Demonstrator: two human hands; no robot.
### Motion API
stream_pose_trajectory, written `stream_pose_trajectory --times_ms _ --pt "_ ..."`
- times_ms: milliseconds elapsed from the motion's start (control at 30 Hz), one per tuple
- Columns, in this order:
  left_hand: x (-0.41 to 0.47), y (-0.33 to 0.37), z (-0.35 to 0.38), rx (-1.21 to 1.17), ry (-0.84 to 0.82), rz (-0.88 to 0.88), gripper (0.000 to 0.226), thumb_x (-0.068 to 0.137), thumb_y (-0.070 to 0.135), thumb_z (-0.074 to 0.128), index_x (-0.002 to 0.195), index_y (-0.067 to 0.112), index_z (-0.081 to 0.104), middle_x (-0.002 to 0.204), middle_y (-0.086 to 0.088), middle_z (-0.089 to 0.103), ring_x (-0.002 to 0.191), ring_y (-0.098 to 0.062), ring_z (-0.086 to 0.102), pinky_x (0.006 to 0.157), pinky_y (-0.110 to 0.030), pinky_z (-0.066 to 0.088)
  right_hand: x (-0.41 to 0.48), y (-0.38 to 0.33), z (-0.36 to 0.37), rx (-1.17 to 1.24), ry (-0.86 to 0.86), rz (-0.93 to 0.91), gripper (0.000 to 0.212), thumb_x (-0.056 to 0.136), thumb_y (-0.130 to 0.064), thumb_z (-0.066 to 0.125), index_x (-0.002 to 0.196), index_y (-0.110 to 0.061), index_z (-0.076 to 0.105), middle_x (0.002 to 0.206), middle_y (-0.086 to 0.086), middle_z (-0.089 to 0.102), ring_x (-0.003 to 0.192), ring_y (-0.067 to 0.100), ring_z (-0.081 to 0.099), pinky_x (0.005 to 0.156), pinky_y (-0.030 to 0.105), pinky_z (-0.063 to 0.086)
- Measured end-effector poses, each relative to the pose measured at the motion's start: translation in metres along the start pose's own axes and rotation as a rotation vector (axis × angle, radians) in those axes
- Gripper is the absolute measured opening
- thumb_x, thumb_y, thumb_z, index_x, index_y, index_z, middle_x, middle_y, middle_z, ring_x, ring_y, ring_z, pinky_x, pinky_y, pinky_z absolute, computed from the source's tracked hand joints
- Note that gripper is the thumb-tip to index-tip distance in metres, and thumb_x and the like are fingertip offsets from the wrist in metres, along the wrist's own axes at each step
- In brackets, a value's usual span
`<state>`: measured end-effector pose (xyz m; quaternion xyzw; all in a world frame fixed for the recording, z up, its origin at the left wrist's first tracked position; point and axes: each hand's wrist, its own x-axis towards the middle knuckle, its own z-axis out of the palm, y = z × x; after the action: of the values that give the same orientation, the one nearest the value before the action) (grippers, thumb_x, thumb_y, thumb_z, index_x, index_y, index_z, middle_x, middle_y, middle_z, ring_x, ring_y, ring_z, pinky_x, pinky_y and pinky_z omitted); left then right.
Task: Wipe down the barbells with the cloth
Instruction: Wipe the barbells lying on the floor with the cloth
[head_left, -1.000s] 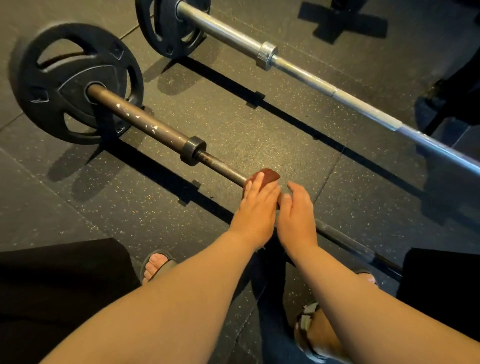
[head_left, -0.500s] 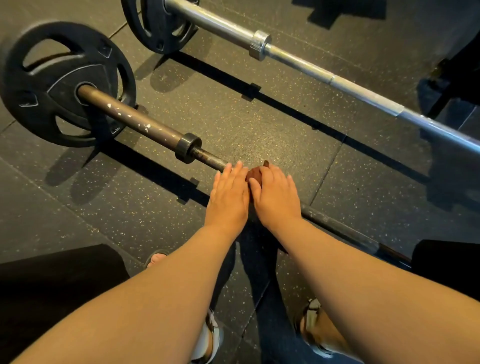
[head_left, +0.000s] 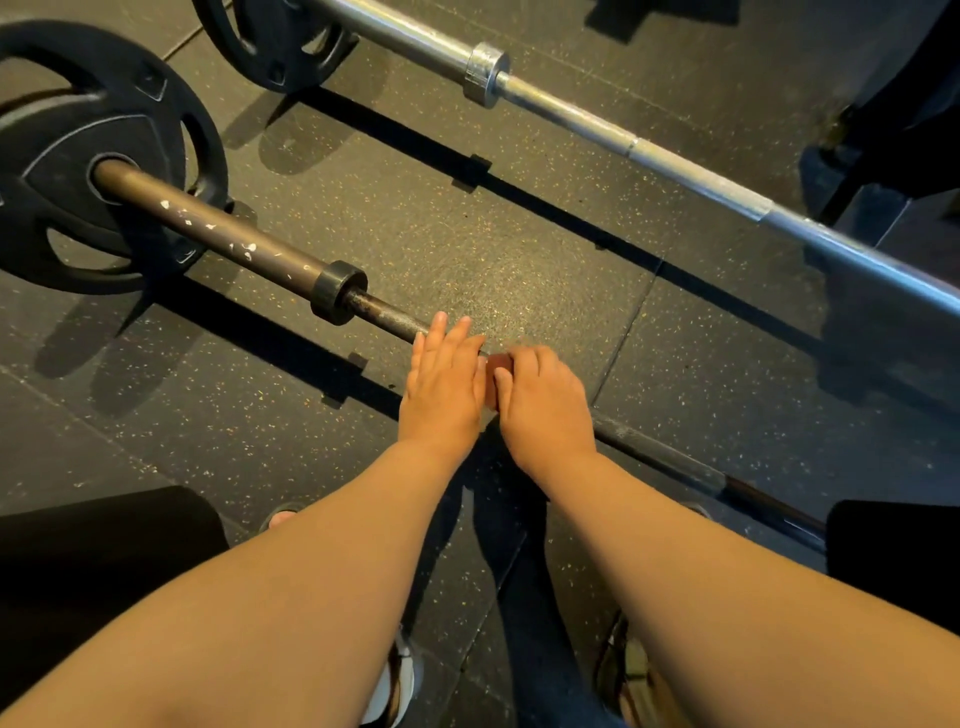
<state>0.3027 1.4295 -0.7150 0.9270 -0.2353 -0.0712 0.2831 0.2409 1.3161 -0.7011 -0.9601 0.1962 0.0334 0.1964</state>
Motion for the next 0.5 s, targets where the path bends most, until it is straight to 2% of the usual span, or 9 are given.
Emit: stream_pose_trajectory --times_ms 67,133,200,267,300,367,433,500 --pt "-0.001 0.003 0.003 0.017 0.02 -0.004 0.039 0.11 0.021 0.035 0.144 0.009 0.049 0.164 -0.007 0.032 0.157 -0.024 0.005 0.127 -0.038 -0.007 -0.017 0.023 -0.006 -0.006 0.051 -0.013 0.043 0.104 -0.037 0.029 0.125 -0.012 0.058 0.121 0.01 0.058 0.103 0.031 0.058 0.09 0.045 0.046" --pt "-0.002 0.009 0.005 0.02 0.023 -0.037 0.039 0.11 0.02 0.034 0.144 0.008 0.049 0.165 -0.008 0.029 0.157 -0.025 0.002 0.126 -0.036 -0.01 -0.037 0.047 -0.012 -0.043 0.097 0.105 0.045 0.103 -0.036 0.024 0.121 -0.016 0.061 0.117 0.005 0.061 0.104 0.029 0.059 0.104 0.045 0.041" --pt "-0.002 0.017 0.007 0.025 0.019 -0.063 0.037 0.11 0.02 0.032 0.141 0.008 0.049 0.166 -0.009 0.025 0.157 -0.025 -0.002 0.125 -0.035 -0.013 -0.048 0.056 -0.016 -0.105 0.161 0.314 0.042 0.103 -0.033 0.026 0.116 -0.019 0.063 0.112 0.003 0.064 0.105 0.027 0.061 0.121 0.049 0.024" --pt "-0.003 0.023 0.01 0.035 0.004 -0.061 0.036 0.11 0.02 0.03 0.138 0.008 0.051 0.167 -0.008 0.023 0.157 -0.025 -0.004 0.124 -0.035 -0.015 -0.044 0.047 -0.014 -0.1 0.194 0.428 0.035 0.103 -0.028 0.033 0.113 -0.016 0.064 0.109 0.005 0.066 0.105 0.028 0.062 0.125 0.052 0.015" --pt "-0.004 0.027 0.012 0.042 -0.011 -0.051 0.037 0.11 0.02 0.03 0.138 0.009 0.051 0.168 -0.007 0.022 0.157 -0.025 -0.005 0.125 -0.036 -0.014 -0.04 0.041 -0.012 -0.084 0.188 0.412 0.034 0.103 -0.028 0.034 0.113 -0.014 0.064 0.111 0.007 0.065 0.107 0.029 0.061 0.124 0.052 0.016" --pt "-0.008 0.033 0.015 0.078 -0.05 -0.017 0.039 0.11 0.021 0.029 0.142 0.009 0.049 0.168 -0.006 0.021 0.157 -0.025 -0.005 0.126 -0.039 -0.011 -0.037 0.035 -0.008 -0.048 0.126 0.244 0.034 0.104 -0.028 0.036 0.119 -0.012 0.062 0.12 0.009 0.062 0.113 0.03 0.058 0.121 0.052 0.023" --pt "-0.011 0.036 0.017 0.109 -0.076 0.004 0.041 0.11 0.022 0.028 0.145 0.01 0.045 0.168 -0.005 0.019 0.157 -0.025 -0.006 0.127 -0.04 -0.01 -0.039 0.046 -0.011 0.012 0.065 0.067 0.029 0.105 -0.026 0.041 0.122 -0.011 0.06 0.124 0.01 0.059 0.111 0.031 0.056 0.111 0.049 0.036" --pt "-0.012 0.038 0.017 0.111 -0.082 0.008 0.041 0.11 0.022 0.028 0.145 0.01 0.045 0.169 -0.005 0.019 0.157 -0.025 -0.006 0.127 -0.041 -0.01 -0.049 0.069 -0.019 0.064 0.072 0.042 0.026 0.105 -0.025 0.043 0.118 -0.014 0.063 0.119 0.007 0.06 0.104 0.029 0.056 0.099 0.046 0.044"
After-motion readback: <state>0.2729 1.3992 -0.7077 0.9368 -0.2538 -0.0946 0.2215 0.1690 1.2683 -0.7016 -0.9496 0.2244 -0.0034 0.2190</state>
